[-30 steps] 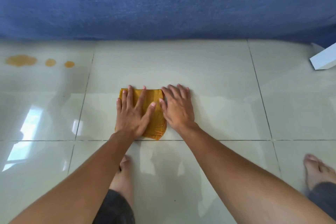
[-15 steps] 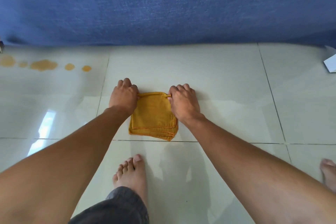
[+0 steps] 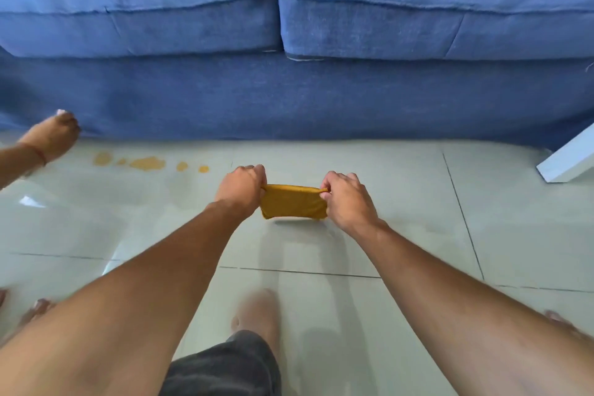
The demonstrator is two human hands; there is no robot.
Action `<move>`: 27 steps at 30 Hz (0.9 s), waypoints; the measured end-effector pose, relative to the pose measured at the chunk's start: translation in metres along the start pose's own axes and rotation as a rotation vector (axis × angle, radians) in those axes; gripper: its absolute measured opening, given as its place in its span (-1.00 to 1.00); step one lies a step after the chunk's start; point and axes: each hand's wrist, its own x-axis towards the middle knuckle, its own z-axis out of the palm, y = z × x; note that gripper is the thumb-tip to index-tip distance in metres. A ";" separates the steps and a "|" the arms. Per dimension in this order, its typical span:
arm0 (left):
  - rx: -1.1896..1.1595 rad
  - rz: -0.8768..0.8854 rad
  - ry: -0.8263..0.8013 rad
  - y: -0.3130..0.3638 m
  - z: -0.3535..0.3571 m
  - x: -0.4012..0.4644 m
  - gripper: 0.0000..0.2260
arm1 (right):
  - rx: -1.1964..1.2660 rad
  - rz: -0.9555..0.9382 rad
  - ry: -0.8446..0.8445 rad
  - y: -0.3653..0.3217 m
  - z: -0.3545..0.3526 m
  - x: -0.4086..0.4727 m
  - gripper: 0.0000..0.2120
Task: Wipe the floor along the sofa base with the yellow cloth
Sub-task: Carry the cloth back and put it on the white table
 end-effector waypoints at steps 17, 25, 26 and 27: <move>0.062 0.186 0.327 0.097 -0.226 -0.084 -0.78 | 0.071 -0.073 0.411 -0.069 -0.237 -0.075 -0.82; 0.058 0.283 0.423 0.170 -0.294 -0.131 -0.76 | 0.034 -0.081 0.546 -0.059 -0.336 -0.129 -0.82; 0.054 0.302 0.426 0.181 -0.300 -0.137 -0.76 | 0.029 -0.071 0.558 -0.055 -0.346 -0.137 -0.82; 0.049 0.325 0.430 0.192 -0.305 -0.142 -0.76 | 0.021 -0.065 0.570 -0.049 -0.356 -0.145 -0.81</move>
